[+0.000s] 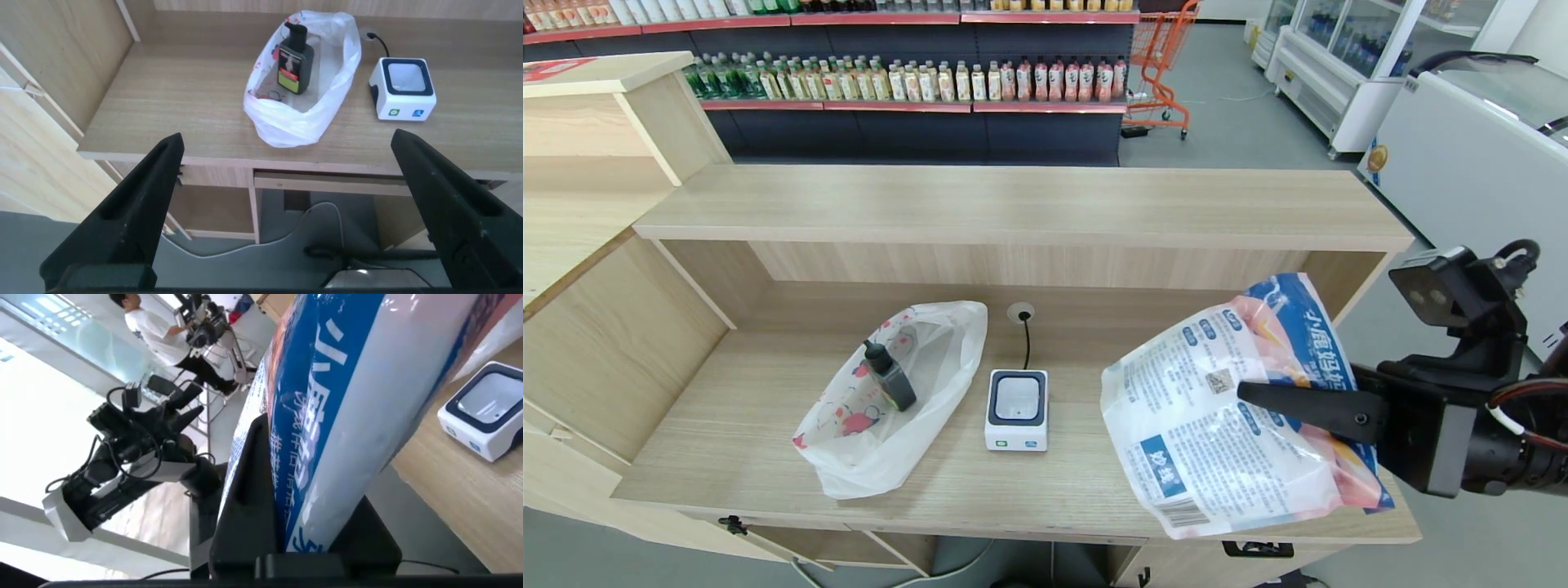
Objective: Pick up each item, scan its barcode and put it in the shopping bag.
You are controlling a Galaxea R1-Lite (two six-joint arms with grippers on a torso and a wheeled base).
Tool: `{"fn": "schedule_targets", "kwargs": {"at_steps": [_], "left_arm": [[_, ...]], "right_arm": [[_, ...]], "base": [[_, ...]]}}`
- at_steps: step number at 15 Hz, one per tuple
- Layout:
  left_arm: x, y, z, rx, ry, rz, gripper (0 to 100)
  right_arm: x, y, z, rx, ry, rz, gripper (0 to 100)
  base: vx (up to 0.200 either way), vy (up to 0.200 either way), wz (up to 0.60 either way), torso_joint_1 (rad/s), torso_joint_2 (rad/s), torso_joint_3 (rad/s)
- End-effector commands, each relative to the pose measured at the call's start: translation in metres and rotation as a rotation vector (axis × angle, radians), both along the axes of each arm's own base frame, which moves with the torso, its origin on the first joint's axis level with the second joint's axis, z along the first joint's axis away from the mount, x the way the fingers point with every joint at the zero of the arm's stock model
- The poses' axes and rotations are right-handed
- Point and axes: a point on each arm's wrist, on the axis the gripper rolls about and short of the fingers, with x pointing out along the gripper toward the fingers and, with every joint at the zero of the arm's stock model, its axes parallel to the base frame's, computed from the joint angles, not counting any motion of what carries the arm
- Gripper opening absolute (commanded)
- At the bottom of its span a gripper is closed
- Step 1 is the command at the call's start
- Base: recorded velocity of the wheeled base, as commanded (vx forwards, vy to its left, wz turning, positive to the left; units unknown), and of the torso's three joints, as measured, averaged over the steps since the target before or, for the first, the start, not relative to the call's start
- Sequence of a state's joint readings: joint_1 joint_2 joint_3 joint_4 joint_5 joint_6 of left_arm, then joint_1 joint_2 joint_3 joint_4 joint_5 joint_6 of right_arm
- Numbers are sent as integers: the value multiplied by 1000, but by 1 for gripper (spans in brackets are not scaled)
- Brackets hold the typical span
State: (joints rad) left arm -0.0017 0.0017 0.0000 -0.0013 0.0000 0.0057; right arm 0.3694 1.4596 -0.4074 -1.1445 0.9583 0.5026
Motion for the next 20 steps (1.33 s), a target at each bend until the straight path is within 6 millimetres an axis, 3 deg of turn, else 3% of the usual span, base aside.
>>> {"fn": "schedule_targets", "kwargs": {"at_steps": [1, 5, 20], "left_arm": [[0, 0, 0, 0, 0, 0, 100], [0, 0, 0, 0, 0, 0, 100], [0, 0, 0, 0, 0, 0, 100]], "right_arm": [[-5, 0, 2, -3, 11, 7, 0], [-12, -3, 6, -24, 70, 1, 0], [-9, -3, 1, -30, 75, -5, 0]], "base": [[0, 0, 0, 0, 0, 0], [0, 0, 0, 0, 0, 0], [0, 0, 0, 0, 0, 0]]}}
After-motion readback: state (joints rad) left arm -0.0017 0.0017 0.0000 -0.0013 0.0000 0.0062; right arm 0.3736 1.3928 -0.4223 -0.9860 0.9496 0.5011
